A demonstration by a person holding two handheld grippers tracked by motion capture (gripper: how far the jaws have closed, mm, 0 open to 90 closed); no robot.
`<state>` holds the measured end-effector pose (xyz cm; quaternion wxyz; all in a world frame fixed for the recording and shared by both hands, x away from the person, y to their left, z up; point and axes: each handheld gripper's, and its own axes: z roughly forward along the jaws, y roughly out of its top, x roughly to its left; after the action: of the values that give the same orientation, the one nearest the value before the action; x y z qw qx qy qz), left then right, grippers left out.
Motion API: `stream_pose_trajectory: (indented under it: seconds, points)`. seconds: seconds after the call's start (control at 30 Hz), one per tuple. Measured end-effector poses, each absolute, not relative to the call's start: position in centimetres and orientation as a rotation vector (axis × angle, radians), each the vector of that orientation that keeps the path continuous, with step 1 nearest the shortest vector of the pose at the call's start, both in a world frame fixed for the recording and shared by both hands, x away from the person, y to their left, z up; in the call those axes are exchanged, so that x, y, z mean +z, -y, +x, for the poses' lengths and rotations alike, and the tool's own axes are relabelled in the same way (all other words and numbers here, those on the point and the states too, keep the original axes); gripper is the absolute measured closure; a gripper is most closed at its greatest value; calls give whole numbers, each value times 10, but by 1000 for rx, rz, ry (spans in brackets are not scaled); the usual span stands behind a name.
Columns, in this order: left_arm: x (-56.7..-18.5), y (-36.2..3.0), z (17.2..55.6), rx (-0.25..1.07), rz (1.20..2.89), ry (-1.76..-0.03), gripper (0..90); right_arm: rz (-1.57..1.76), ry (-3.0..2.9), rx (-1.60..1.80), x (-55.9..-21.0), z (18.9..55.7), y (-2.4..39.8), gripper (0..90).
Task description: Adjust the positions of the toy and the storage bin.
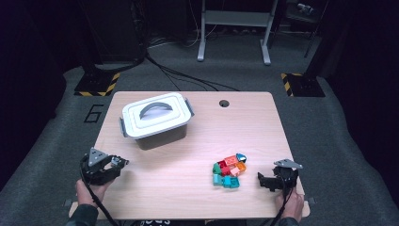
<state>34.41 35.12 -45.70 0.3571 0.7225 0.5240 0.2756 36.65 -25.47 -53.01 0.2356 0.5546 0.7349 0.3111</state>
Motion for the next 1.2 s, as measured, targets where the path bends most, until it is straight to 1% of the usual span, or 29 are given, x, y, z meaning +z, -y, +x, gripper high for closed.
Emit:
stream_pose_trajectory:
  seconds: [0.23,0.4,0.43,0.53,0.6,0.67,0.77,1.0,1.07,1.2]
  points:
    - [-460,-378,352,760,1836,-1432,474,1525,-2015,854,-530,366,255,0]
    - [-471,-390,355,734,1831,-1490,474,1528,-2014,853,-530,366,254,0]
    - [-474,-392,355,745,1835,-1490,474,1529,-2013,854,-530,366,254,0]
    - [-479,-395,358,729,1817,-1517,473,1528,-2014,854,-530,366,254,0]
    - [-482,-396,360,708,1850,-1524,473,1528,-2014,854,-530,366,254,0]
    - [-486,-395,362,725,1849,-1527,472,1528,-2014,854,-530,366,254,0]
    - [-489,-395,361,708,1851,-1544,471,1529,-2014,854,-530,366,254,0]
    - [-494,-392,358,723,1860,-1559,456,1528,-2014,854,-530,366,254,0]
    - [-492,-392,356,732,1871,-1555,367,1529,-2014,854,-530,366,254,0]
    - [-483,-390,354,752,1868,-1527,250,1529,-2014,854,-530,366,254,0]
